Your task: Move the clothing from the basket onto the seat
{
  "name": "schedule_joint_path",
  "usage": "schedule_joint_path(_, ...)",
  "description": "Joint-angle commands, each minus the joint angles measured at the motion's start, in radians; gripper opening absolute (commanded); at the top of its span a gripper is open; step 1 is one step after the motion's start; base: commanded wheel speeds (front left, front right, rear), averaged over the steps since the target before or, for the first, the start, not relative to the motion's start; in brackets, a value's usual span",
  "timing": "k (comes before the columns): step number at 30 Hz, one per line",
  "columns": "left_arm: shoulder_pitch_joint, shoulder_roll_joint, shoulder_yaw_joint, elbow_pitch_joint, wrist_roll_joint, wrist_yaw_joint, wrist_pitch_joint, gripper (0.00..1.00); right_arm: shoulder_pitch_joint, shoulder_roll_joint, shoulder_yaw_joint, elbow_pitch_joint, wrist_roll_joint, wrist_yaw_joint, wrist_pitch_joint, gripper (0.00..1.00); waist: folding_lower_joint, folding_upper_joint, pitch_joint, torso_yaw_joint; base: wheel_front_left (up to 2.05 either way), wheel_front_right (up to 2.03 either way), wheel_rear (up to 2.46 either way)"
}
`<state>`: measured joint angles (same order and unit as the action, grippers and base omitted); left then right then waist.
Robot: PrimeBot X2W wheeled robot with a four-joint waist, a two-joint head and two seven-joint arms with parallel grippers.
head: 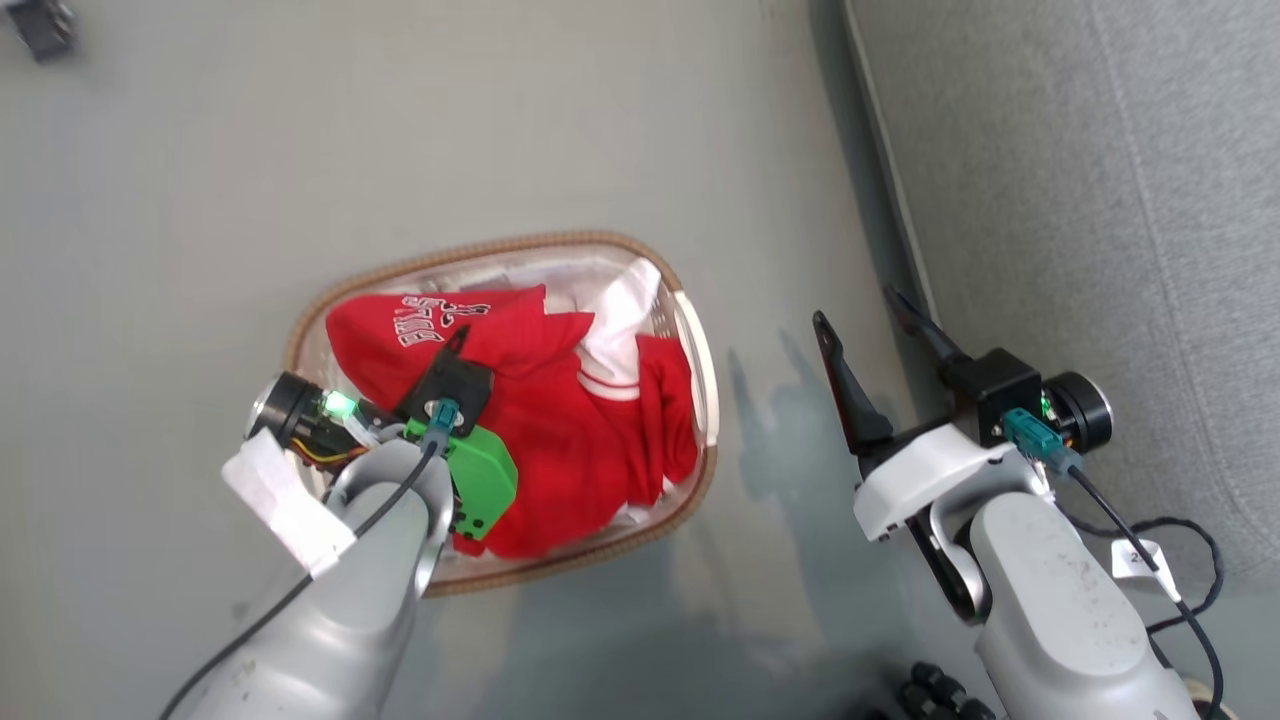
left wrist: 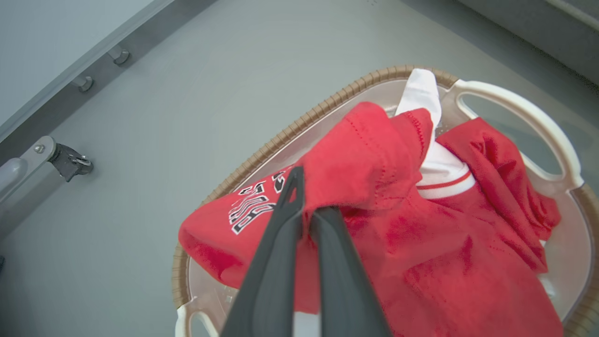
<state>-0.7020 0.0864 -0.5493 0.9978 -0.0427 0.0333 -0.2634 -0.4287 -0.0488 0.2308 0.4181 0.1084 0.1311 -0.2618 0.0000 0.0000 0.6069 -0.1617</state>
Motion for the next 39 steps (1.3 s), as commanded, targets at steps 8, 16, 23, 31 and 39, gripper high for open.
schedule_joint_path(8,0.137,-0.002,0.043,-0.224,-0.057,-0.021,-0.001,0.0,0.109,-0.005,0.005,0.023,-0.018,-0.001,-0.005,1.0,0.0,0.0,-0.243,0.061,0.0,0.0,0.0)
schedule_joint_path(16,0.242,-0.006,0.086,-0.387,-0.093,-0.054,-0.001,0.0,0.201,-0.005,0.016,0.026,-0.028,-0.001,-0.005,1.0,0.0,0.0,-0.383,0.068,0.0,0.0,0.0)
schedule_joint_path(23,0.307,-0.018,0.127,-0.498,-0.113,-0.061,-0.001,0.0,0.263,-0.005,0.028,0.037,-0.027,-0.001,-0.005,1.0,0.0,0.0,-0.484,0.067,0.0,0.0,0.0)
schedule_joint_path(31,0.299,-0.029,0.139,-0.624,-0.126,-0.081,-0.001,0.0,0.32,-0.005,0.039,0.042,-0.039,-0.001,-0.005,1.0,0.0,0.0,-0.556,0.071,0.0,0.0,0.0)
schedule_joint_path(39,0.221,-0.034,0.103,-0.727,-0.156,-0.076,-0.001,0.0,0.34,-0.005,0.059,0.034,-0.032,-0.001,-0.005,1.0,0.0,0.0,-0.564,0.082,0.0,0.0,0.0)
